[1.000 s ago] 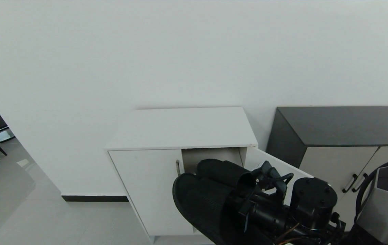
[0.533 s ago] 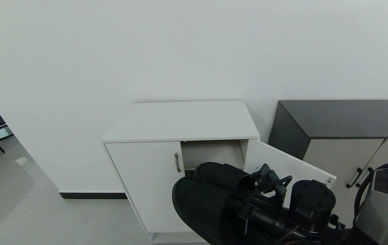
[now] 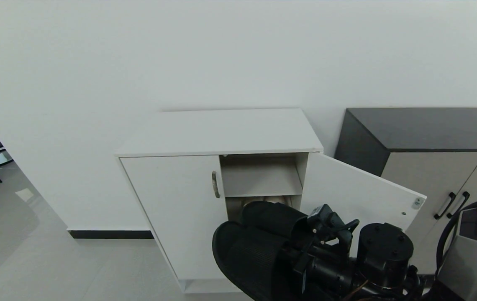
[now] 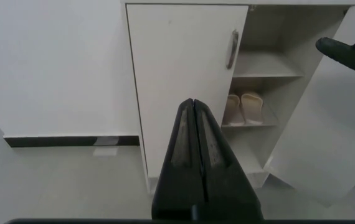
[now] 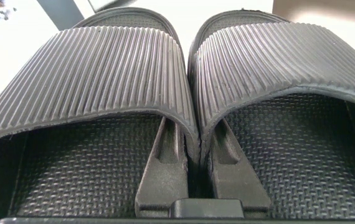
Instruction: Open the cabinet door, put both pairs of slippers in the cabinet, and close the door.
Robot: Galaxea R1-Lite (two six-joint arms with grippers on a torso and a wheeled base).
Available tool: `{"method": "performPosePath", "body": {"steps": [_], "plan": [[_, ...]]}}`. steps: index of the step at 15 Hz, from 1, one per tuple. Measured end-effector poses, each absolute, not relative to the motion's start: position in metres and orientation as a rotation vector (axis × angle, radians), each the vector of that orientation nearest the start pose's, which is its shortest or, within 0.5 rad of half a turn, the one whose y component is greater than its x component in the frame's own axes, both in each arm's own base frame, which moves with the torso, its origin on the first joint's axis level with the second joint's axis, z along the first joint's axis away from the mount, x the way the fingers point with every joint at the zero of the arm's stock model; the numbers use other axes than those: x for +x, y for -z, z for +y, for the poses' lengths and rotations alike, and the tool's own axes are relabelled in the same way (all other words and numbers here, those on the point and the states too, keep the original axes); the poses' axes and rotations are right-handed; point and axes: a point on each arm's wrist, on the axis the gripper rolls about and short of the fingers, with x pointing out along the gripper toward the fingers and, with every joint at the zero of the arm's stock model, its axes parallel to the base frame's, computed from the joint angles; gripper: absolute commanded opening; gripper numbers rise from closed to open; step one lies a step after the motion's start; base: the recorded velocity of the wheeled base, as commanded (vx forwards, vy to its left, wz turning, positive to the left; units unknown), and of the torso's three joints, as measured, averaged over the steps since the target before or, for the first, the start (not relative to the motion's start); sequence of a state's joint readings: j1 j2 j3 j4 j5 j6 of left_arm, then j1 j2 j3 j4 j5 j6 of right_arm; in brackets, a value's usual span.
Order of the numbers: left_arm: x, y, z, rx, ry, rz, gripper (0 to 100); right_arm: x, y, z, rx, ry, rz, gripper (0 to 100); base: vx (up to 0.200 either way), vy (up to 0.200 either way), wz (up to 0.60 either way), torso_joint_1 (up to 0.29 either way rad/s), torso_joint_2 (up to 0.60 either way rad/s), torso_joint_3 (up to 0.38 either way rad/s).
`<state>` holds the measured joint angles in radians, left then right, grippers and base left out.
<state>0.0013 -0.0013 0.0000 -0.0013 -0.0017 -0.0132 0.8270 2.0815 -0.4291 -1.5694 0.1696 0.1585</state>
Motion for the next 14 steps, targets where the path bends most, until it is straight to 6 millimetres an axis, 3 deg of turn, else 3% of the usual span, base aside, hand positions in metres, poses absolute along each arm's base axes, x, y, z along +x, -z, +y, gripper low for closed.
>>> {"method": "performPosePath", "body": {"steps": [14], "plan": [[-0.0229, -0.0756, -0.0001, -0.015, 0.000, -0.003, 0, 0.2046, -0.0709, 0.2289, 0.108, -0.992, 0.171, 0, 0.000, 0.000, 0.00, -0.211, 0.50, 0.288]]}}
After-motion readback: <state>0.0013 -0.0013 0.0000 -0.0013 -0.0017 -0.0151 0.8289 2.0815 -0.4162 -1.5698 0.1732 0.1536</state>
